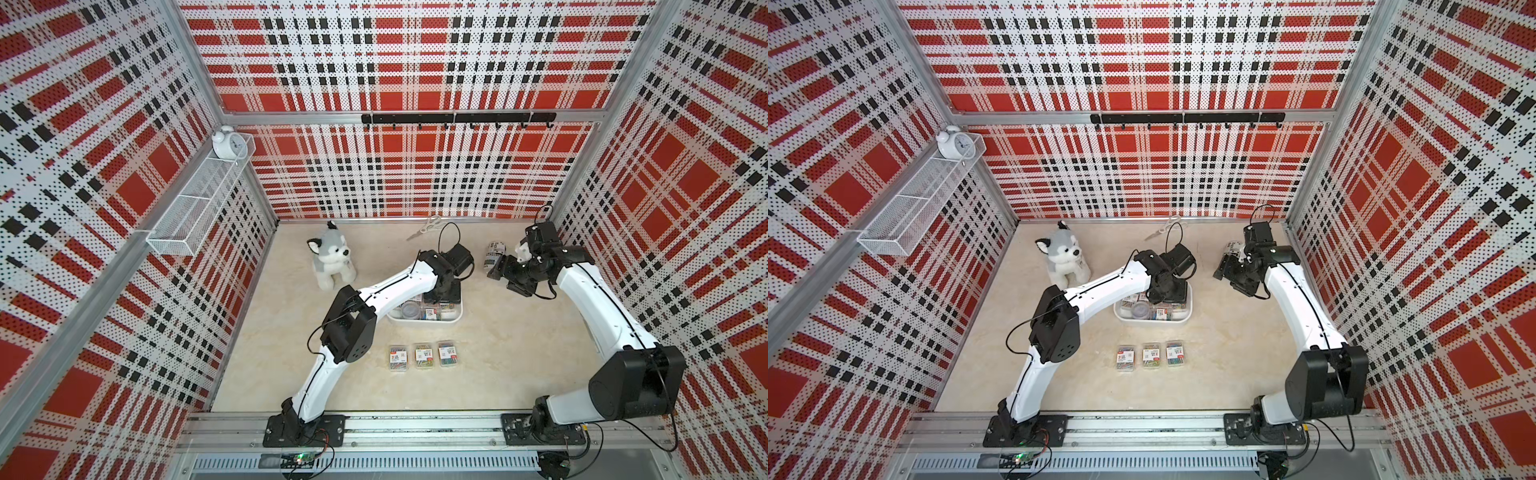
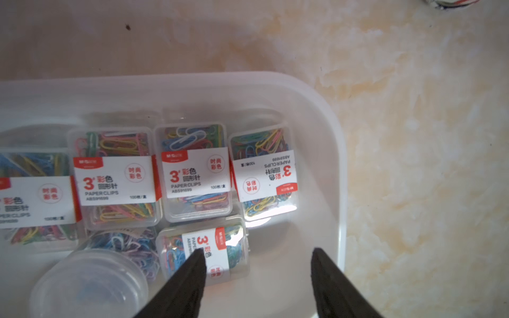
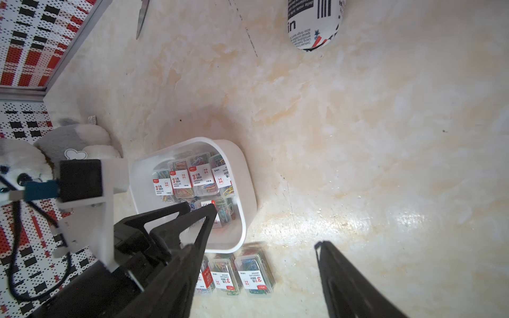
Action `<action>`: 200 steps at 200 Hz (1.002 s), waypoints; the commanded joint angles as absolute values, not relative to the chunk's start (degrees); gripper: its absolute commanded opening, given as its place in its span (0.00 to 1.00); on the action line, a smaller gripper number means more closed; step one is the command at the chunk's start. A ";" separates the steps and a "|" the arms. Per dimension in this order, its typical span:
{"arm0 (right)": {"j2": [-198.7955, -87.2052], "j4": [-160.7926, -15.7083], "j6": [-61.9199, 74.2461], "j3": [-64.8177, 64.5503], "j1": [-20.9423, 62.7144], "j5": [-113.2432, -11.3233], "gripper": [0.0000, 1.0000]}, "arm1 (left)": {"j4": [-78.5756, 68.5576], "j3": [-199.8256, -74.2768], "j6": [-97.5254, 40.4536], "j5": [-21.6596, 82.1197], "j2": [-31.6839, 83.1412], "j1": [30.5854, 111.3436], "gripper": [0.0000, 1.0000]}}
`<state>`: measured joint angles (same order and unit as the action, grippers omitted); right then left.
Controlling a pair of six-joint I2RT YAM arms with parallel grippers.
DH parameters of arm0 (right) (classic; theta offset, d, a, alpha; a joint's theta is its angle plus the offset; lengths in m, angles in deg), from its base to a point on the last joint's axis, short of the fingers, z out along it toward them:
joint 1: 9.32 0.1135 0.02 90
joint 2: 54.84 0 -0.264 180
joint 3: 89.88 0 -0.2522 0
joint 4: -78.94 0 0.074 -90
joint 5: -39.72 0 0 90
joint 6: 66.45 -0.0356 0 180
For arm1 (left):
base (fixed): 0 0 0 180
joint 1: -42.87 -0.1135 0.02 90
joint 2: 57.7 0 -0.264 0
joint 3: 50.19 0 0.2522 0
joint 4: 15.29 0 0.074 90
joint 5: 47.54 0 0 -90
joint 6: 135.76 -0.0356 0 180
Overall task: Take the paper clips out of the storage box
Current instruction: Pick up the boxed paper clips from the storage box.
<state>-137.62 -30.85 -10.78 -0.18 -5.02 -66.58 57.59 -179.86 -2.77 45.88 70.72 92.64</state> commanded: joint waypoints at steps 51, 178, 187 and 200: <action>-135.51 -29.70 -8.53 1.19 -6.85 -70.04 0.73 | 56.26 -185.59 2.94 43.59 75.25 93.40 0.63; -134.86 -29.36 -8.53 2.31 -6.84 -69.97 0.73 | 51.20 -180.05 5.22 39.81 76.33 91.89 0.65; -134.86 -29.30 -8.53 2.35 -6.85 -69.97 0.73 | 50.94 -180.22 5.22 39.58 76.50 91.99 0.65; -134.90 -29.35 -8.54 2.28 -6.81 -70.02 0.73 | 50.86 -180.31 5.22 39.30 76.75 92.06 0.65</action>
